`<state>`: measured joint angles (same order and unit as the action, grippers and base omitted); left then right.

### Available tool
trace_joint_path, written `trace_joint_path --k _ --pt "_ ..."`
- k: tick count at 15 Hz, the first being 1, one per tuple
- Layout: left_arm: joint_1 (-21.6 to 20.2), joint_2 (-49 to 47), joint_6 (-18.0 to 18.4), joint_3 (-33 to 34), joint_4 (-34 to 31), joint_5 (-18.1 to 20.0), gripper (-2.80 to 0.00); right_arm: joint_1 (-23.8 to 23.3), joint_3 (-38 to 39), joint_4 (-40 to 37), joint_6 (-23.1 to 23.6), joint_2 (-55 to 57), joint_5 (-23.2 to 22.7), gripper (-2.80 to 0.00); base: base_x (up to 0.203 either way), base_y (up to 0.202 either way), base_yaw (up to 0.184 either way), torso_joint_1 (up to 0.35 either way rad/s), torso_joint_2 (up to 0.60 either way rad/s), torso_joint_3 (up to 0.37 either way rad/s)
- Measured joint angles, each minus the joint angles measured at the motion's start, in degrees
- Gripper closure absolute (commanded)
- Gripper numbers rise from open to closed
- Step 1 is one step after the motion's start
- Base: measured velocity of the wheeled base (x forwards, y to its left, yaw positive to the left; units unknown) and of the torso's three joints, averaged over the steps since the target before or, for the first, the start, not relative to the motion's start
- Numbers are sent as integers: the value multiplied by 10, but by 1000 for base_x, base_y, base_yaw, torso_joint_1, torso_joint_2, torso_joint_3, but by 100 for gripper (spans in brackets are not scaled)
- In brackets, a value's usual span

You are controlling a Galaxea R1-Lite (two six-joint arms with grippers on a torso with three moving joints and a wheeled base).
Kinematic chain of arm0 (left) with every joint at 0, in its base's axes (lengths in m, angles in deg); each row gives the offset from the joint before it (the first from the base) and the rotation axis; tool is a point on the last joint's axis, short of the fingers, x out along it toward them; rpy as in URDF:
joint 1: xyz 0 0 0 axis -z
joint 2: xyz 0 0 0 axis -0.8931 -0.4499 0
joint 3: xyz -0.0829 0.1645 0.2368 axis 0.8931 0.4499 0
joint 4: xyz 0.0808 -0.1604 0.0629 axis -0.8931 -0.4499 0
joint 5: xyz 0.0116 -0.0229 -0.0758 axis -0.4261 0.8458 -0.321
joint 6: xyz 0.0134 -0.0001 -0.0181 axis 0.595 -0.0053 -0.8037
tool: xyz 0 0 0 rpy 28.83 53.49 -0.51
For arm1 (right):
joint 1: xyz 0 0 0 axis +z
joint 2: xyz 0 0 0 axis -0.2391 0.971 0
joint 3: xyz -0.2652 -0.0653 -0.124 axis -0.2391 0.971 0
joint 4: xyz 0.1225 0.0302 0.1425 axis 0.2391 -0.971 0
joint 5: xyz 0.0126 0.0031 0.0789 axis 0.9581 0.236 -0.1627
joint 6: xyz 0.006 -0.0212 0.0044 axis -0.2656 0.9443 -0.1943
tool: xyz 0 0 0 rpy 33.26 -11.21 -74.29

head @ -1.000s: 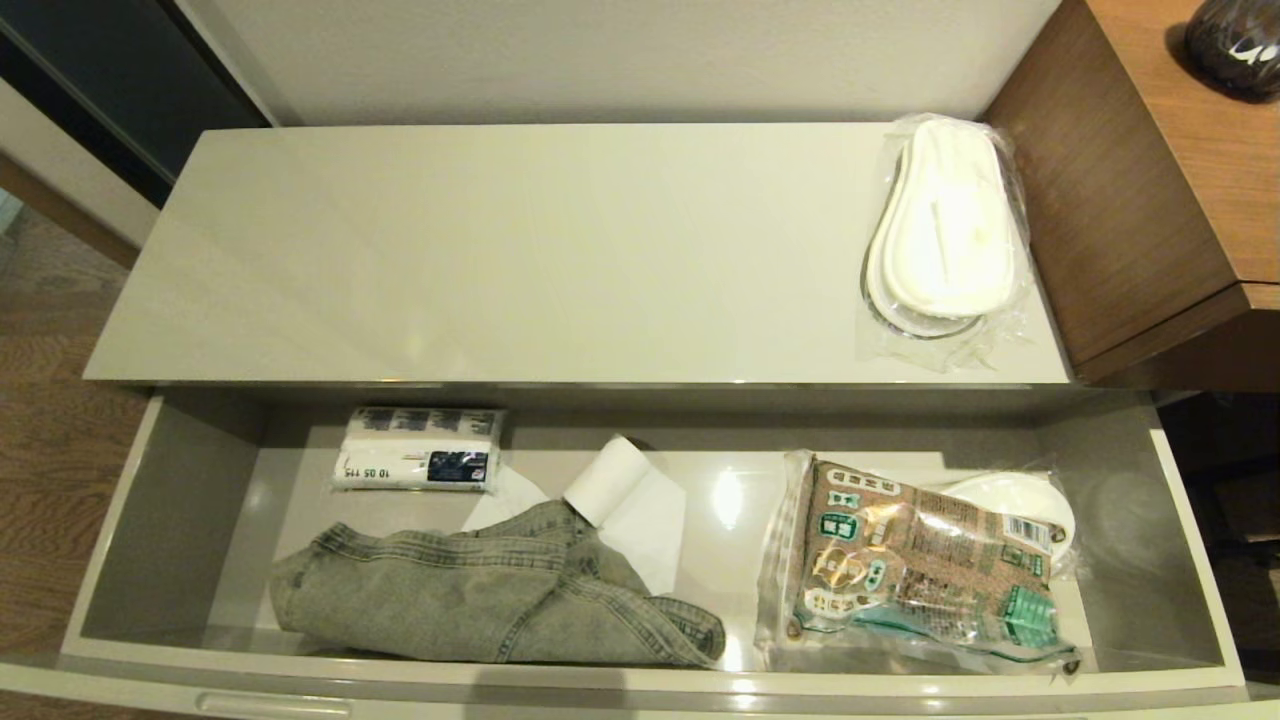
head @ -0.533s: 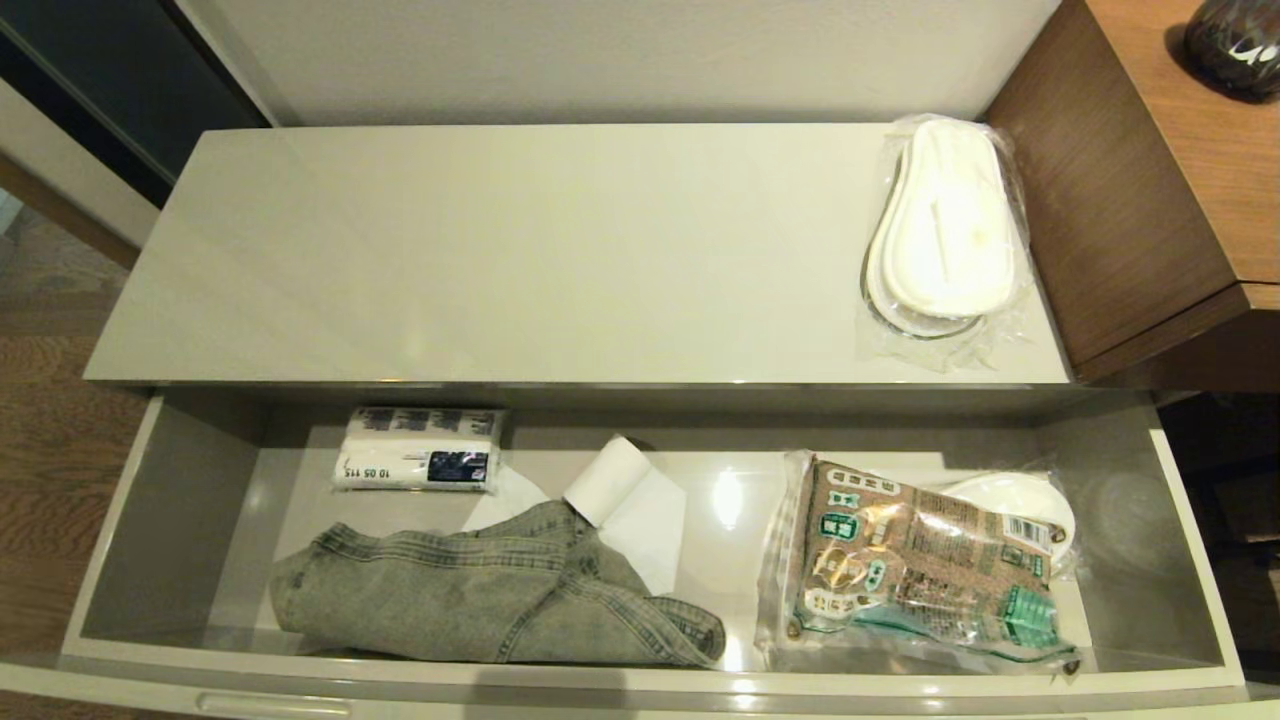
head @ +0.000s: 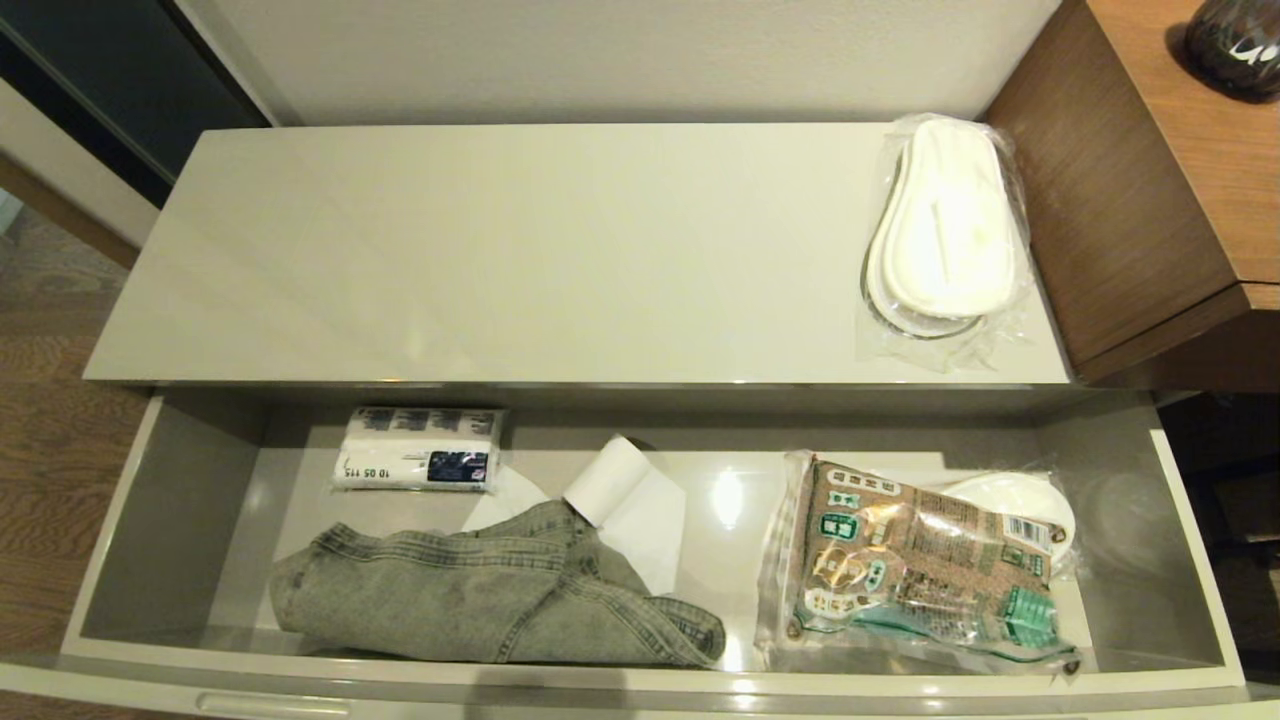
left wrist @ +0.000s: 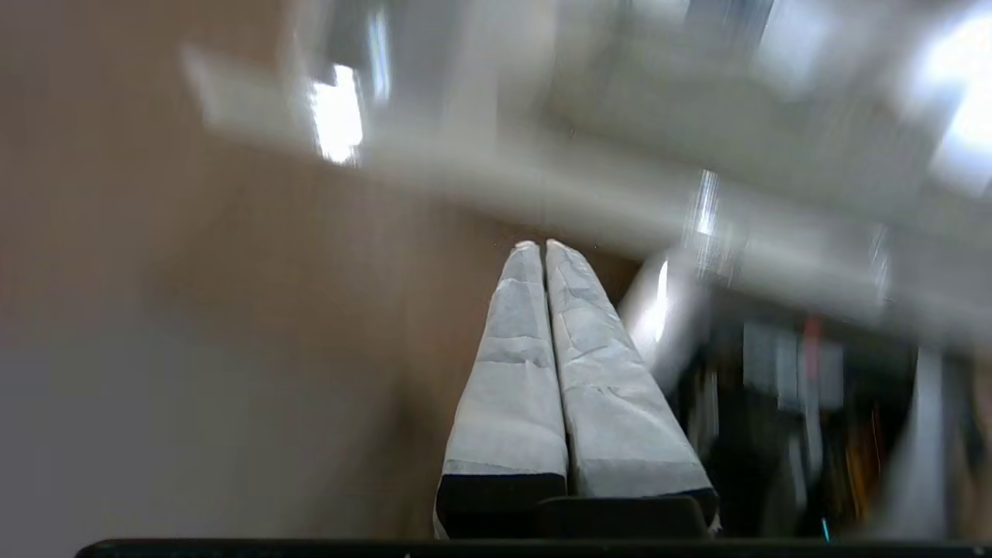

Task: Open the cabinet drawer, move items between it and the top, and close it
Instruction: Take out the shorts from the drawer

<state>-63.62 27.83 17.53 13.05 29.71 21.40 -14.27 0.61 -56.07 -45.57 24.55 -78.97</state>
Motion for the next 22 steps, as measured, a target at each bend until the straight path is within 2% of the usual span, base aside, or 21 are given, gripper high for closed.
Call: trace_joint_path --k 1,3,6,8,9,10,11,14,19,22 --pt "0 -53 -13 -16 -45 24 0 0 0 0 0 0 0 0 0 0 0 0 0 0" --pt "-1 -160 -26 -33 -81 73 0 0 0 0 0 0 0 0 0 0 0 0 0 0" --pt "-2 -316 -38 -46 -51 120 0 0 0 1 5 0 -1 0 0 0 0 0 0 0" --pt "-1 -409 -61 -60 -5 181 0 0 0 2 7 0 -2 0 0 0 0 0 0 0" --pt "-2 -449 -76 -69 20 223 -280 0 0 2 5 0 -1 0 0 0 0 0 0 0" --pt "-2 -482 -91 -76 48 256 -280 0 0 1 1 0 0 0 0 0 0 0 0 0" --pt "-3 -510 -110 -80 85 273 -280 0 0 1 0 0 0 0 0 0 0 0 0 0" --pt "0 -567 -184 -70 222 284 -280 0 1 1 0 0 0 0 0 0 0 0 0 0" --pt "2 -616 -191 -46 302 273 -280 0 1 1 1 0 0 0 0 0 0 0 0 0" --pt "5 -635 -186 -40 350 252 -280 0 1 1 1 0 0 0 0 0 0 0 0 0"
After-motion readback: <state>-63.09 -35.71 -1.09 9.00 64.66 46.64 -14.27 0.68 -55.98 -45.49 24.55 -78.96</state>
